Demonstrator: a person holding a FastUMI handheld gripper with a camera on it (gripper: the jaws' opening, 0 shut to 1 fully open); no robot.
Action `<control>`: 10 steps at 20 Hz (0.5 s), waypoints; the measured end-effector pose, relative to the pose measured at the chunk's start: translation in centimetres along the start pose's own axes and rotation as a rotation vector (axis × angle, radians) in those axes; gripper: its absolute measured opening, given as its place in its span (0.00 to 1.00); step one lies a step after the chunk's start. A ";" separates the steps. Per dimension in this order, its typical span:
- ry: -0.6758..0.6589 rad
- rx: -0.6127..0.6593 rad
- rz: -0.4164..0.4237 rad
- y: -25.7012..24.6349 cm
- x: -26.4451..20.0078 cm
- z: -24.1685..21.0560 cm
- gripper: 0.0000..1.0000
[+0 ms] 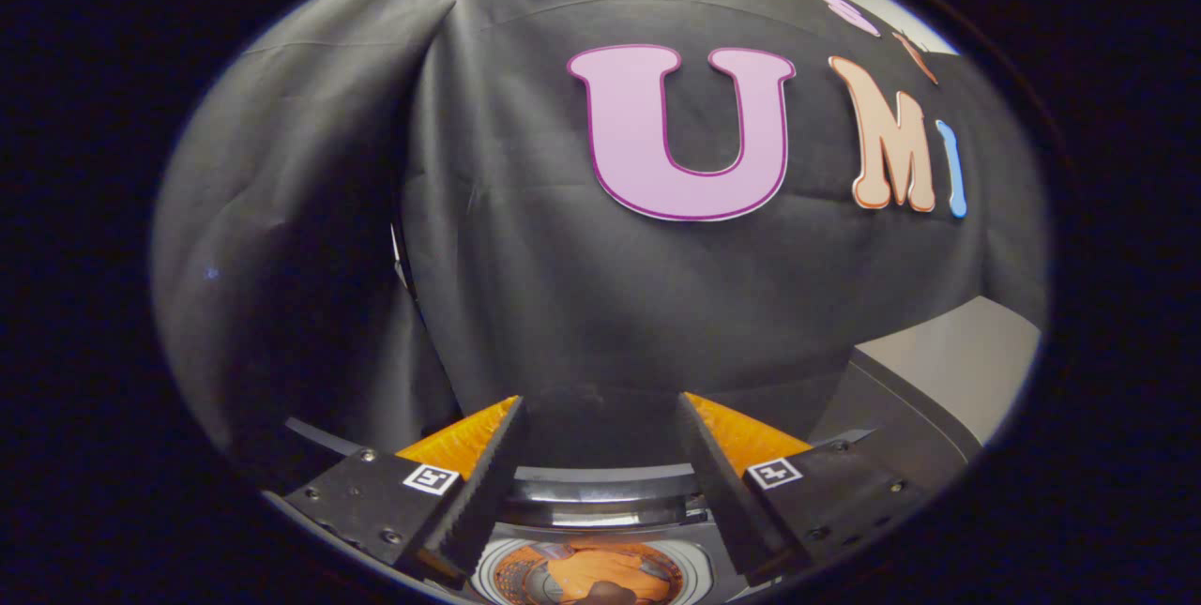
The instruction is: Put the clothes into the washing machine and then close the washing machine lid.
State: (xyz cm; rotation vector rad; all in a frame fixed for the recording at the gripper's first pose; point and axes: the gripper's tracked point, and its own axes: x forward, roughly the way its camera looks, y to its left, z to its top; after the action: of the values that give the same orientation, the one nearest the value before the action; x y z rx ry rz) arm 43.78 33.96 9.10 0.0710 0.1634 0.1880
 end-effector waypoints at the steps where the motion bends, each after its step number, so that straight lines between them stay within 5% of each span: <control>1: -0.005 0.001 -0.001 0.0 0.0 0.0 0.96; 10: -0.014 0.005 -0.006 -0.1 0.1 0.0 0.96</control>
State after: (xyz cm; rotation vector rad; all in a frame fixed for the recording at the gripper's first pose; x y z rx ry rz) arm 43.85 33.87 9.08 0.0767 0.1502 0.1809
